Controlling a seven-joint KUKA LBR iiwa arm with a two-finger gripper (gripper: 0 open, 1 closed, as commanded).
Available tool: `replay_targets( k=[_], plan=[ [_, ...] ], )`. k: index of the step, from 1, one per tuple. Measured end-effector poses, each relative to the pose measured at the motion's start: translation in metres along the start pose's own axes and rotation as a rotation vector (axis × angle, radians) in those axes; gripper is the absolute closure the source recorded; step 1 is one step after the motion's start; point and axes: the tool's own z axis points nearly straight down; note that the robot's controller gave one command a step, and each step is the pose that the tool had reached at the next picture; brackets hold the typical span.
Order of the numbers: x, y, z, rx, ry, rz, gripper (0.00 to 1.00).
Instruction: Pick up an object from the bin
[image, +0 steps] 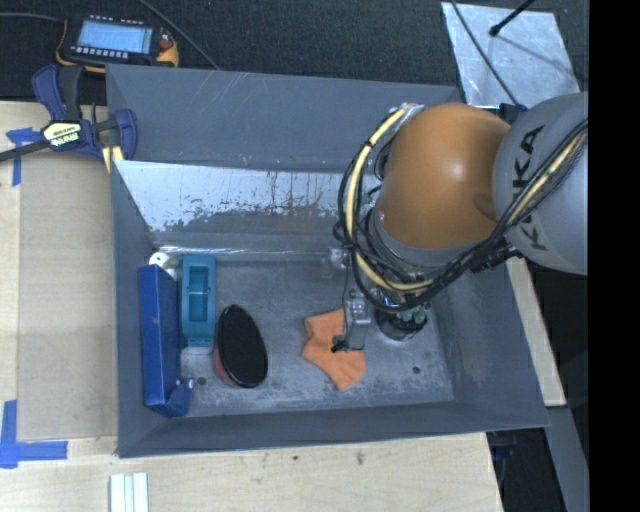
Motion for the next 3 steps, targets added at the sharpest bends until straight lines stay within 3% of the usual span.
replay_targets(
  k=[1,2,3],
  plan=[
    [0.0,0.0,0.0,0.0,0.0,0.0,0.0],
    [-0.036,-0.023,0.05,-0.001,-0.007,0.025,0.0],
    [-0.037,-0.059,0.084,0.0,0.006,0.036,0.0]
  ],
)
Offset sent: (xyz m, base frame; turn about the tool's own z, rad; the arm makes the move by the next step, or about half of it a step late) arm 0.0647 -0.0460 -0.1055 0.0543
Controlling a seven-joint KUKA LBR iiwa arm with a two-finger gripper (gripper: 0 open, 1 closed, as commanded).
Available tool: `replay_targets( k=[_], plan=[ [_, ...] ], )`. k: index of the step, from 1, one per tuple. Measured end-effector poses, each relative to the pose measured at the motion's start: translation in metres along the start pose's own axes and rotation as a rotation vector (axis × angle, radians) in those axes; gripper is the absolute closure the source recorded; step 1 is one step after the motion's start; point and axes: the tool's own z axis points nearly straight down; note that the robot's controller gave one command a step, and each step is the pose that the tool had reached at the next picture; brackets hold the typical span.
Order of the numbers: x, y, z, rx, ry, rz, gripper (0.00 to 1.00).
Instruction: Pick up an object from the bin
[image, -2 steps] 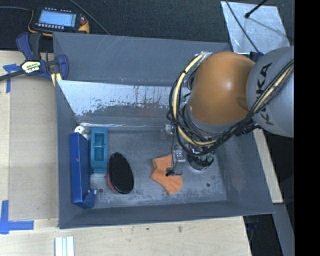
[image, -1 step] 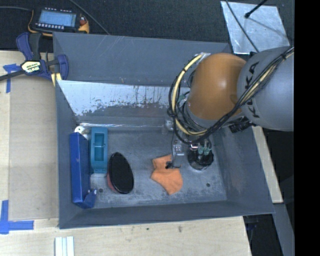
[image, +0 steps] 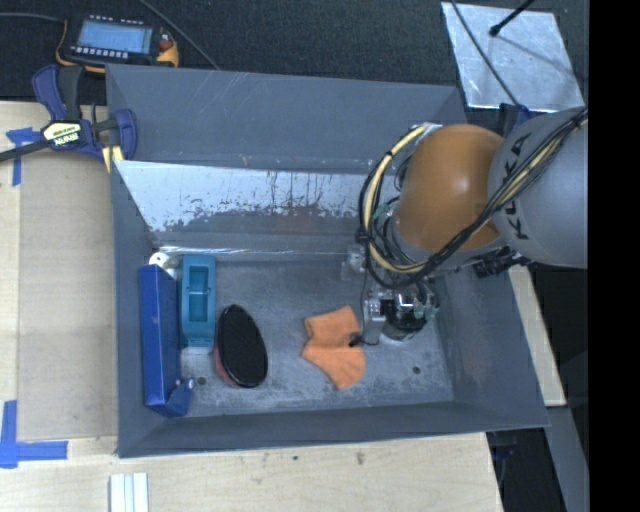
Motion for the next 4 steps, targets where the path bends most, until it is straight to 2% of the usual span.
replay_targets(
  k=[1,2,4],
  plan=[
    [-0.008,-0.002,0.031,0.003,-0.012,-0.006,0.0],
    [-0.014,0.05,0.061,-0.001,-0.01,-0.126,1.0],
    [-0.009,0.045,0.061,-0.001,-0.008,-0.133,1.0]
  ],
)
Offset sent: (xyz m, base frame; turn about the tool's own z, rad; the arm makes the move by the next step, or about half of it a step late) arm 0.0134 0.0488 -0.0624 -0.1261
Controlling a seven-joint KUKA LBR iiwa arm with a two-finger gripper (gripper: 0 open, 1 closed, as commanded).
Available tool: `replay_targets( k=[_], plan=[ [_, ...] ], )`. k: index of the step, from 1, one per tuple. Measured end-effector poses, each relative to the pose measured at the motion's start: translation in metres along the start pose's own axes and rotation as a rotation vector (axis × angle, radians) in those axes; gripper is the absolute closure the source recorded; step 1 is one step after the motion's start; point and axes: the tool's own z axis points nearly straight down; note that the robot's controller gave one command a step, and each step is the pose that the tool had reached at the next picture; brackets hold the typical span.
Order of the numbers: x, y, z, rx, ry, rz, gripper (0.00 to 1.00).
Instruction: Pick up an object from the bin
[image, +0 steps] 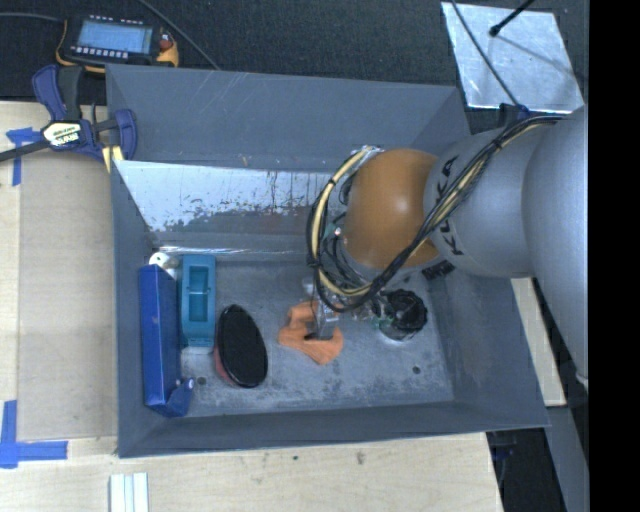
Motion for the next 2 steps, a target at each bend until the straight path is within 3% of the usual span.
replay_targets(
  k=[1,2],
  plan=[
    [0.016,0.006,-0.006,0.001,0.004,-0.011,1.0],
    [0.01,0.028,-0.005,0.001,0.002,-0.022,1.0]
  ],
)
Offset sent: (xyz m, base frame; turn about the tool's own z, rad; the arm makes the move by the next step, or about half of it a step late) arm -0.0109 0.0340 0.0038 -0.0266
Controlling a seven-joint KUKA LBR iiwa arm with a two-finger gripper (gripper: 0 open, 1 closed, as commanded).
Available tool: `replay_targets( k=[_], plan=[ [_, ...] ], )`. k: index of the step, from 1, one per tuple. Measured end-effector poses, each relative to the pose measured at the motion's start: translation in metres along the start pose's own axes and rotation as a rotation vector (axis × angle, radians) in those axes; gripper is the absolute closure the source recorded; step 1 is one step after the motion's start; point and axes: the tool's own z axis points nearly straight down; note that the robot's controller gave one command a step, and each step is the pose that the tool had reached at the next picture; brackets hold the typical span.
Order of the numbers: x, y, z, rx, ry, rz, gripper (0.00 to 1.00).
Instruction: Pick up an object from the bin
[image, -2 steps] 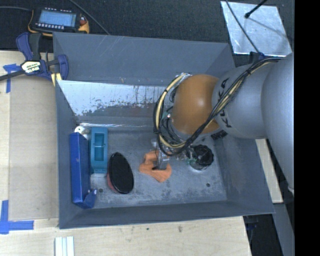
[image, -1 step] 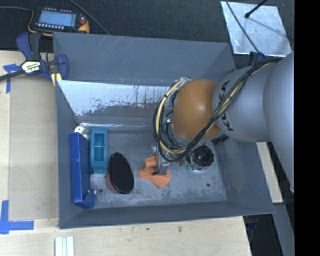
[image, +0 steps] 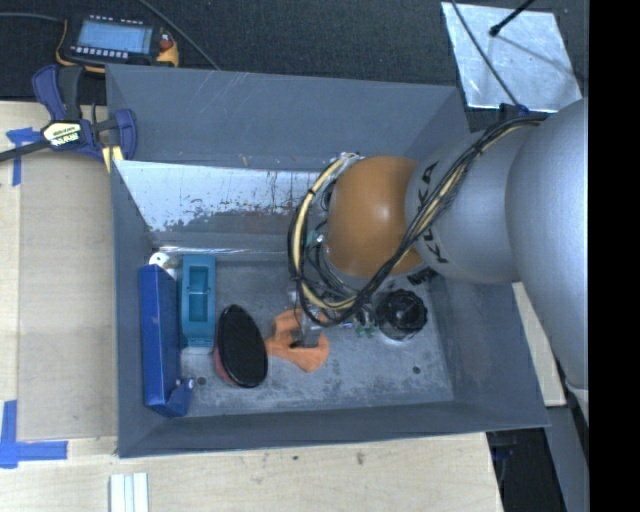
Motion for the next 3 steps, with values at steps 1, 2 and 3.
replay_targets(
  k=[1,2,3],
  plan=[
    [0.009,-0.019,0.003,-0.003,0.001,-0.026,1.0],
    [0.027,-0.063,0.004,0.0,0.0,-0.027,1.0],
    [0.026,-0.056,-0.036,0.001,0.007,-0.023,1.0]
  ],
)
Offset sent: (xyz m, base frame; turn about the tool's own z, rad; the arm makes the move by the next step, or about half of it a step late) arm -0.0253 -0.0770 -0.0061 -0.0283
